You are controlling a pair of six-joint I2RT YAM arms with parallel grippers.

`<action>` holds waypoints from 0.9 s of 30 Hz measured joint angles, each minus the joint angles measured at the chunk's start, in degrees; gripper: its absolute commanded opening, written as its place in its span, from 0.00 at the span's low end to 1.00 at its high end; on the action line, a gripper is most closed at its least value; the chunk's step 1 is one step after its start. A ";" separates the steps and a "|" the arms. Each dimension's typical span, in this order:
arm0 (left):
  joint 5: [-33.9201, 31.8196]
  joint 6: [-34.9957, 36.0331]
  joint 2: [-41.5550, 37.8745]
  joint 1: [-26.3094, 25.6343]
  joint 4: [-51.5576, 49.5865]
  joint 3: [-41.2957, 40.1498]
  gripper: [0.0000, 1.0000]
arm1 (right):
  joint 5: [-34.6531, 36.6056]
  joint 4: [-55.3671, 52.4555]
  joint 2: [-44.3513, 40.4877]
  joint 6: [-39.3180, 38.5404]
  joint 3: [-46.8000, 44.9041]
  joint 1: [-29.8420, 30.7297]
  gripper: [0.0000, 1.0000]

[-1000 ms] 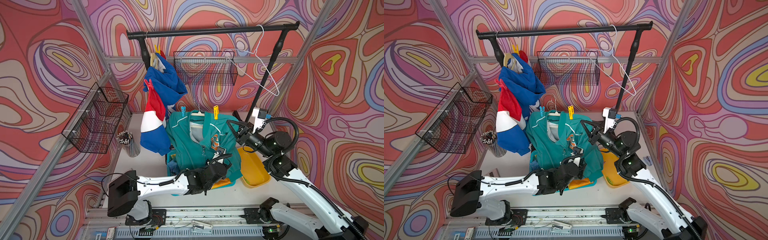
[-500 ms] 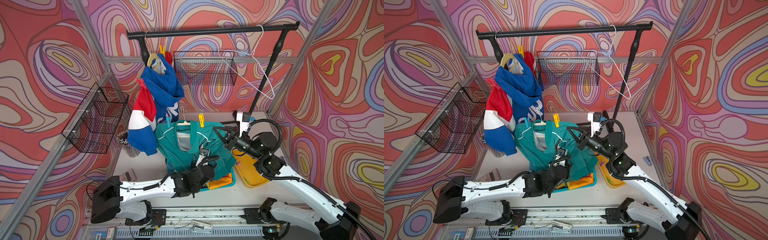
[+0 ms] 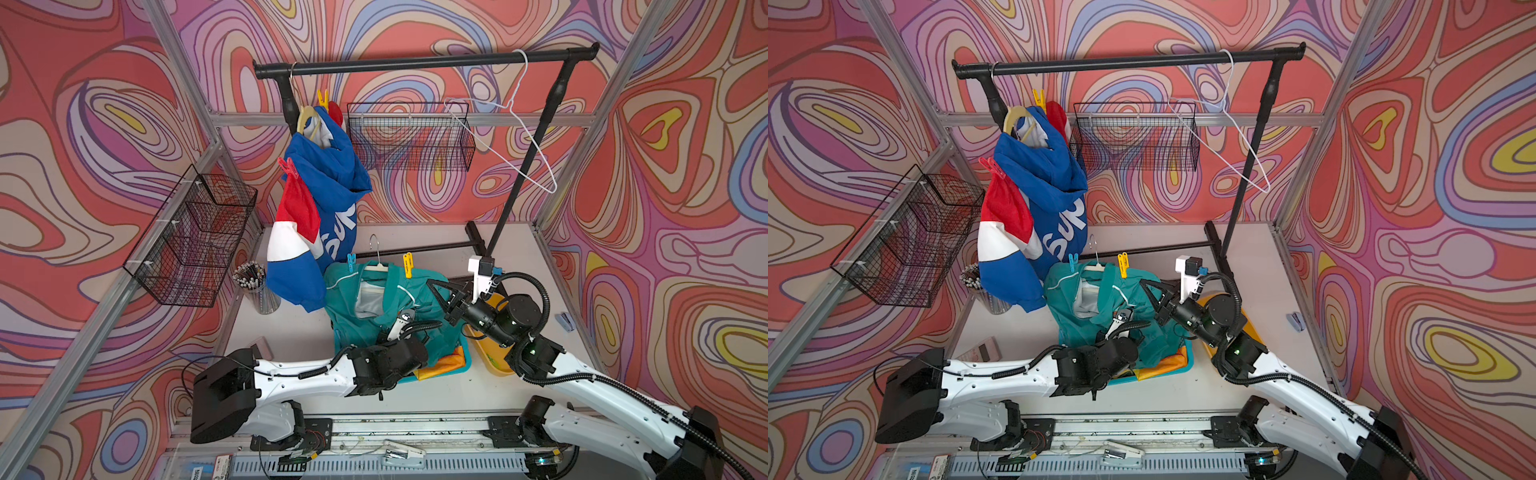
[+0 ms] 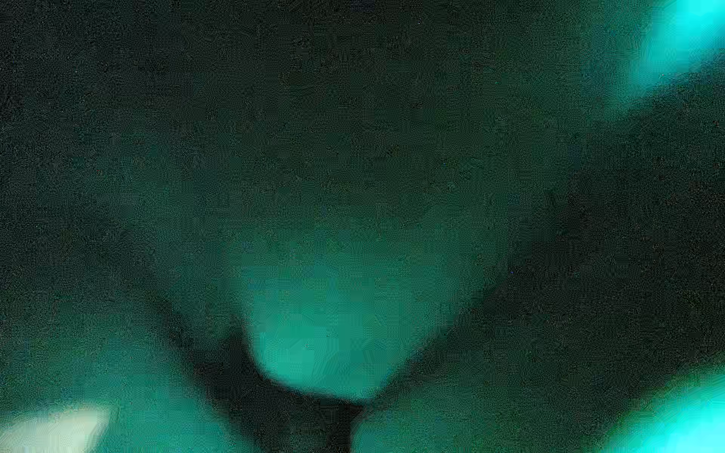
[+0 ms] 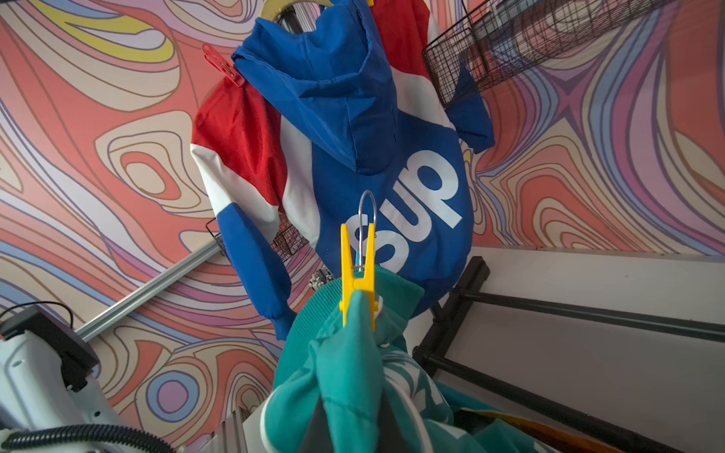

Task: Remove the clothespins securing jackets to the hanger
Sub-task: Adjust the jacket in the basket.

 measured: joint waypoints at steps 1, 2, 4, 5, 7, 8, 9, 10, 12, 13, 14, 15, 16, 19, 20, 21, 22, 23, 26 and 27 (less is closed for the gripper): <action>1.49 0.24 -0.02 0.07 1.05 -0.55 0.55 | 0.31 0.00 -0.83 -0.72 -0.85 0.00 0.00; 2.97 0.50 -0.13 0.11 2.05 -1.05 0.61 | 0.48 0.04 -1.36 -1.29 -1.38 0.00 0.00; 6.56 0.98 -0.98 0.11 4.28 -2.34 0.70 | 0.59 0.17 -1.95 -2.54 -2.14 0.00 0.00; 8.35 1.29 -1.57 0.09 5.01 -2.84 0.73 | 0.61 0.24 -1.97 -3.13 -2.27 0.00 0.00; 12.26 1.70 -2.93 0.09 6.01 -3.50 0.75 | 0.85 0.61 -1.95 -4.59 -2.71 0.00 0.00; 13.57 1.79 -3.43 0.07 6.05 -3.54 0.76 | 1.09 0.92 -1.95 -5.33 -3.02 0.00 0.00; 15.30 1.81 -4.09 -0.02 5.99 -3.54 0.76 | 1.36 1.22 -1.95 -6.12 -3.34 0.00 0.00; 16.57 1.75 -4.76 -0.15 5.60 -3.54 0.77 | 1.62 1.36 -1.95 -6.88 -3.56 0.00 0.00; 18.45 1.25 -6.43 -0.35 3.89 -3.54 0.77 | 2.03 1.36 -1.81 -8.50 -3.69 0.00 0.00; 19.02 0.98 -7.34 -0.37 2.89 -3.54 0.77 | 2.14 1.36 -1.75 -9.14 -3.69 0.00 0.00; 19.74 0.68 -8.74 -0.44 1.57 -3.56 0.77 | 2.27 1.36 -1.66 -9.84 -3.69 0.00 0.00; 20.22 0.42 -10.45 -0.57 0.31 -3.63 0.77 | 2.38 1.25 -1.66 -10.56 -3.69 0.00 0.00; 20.50 0.28 -12.00 -0.61 -0.57 -3.67 0.77 | 2.51 1.18 -1.66 -11.08 -3.72 0.00 0.00; 21.22 0.57 -17.88 -0.68 -2.60 -3.65 0.78 | 3.02 1.07 -1.90 -12.37 -4.00 0.00 0.00; 21.27 0.85 -19.67 -0.68 -3.48 -3.45 0.78 | 3.19 1.01 -2.21 -12.68 -4.26 0.00 0.00; 21.27 1.25 -21.03 -0.68 -5.01 -2.78 0.78 | 3.39 0.90 -2.69 -13.00 -4.70 0.00 0.00; 21.20 1.51 -21.92 -0.68 -6.27 -1.99 0.79 | 3.52 0.76 -3.08 -13.16 -5.01 0.00 0.00; 20.81 1.90 -22.58 -0.68 -8.02 -0.74 0.81 | 3.58 0.63 -3.48 -13.33 -5.33 0.00 0.00; 18.12 3.02 -23.89 -0.55 -12.04 2.75 0.82 | 3.54 0.42 -4.15 -13.53 -5.92 0.00 0.00; 17.31 3.58 -24.39 -0.15 -12.79 3.80 0.82 | 3.52 0.44 -4.39 -13.53 -6.25 0.00 0.00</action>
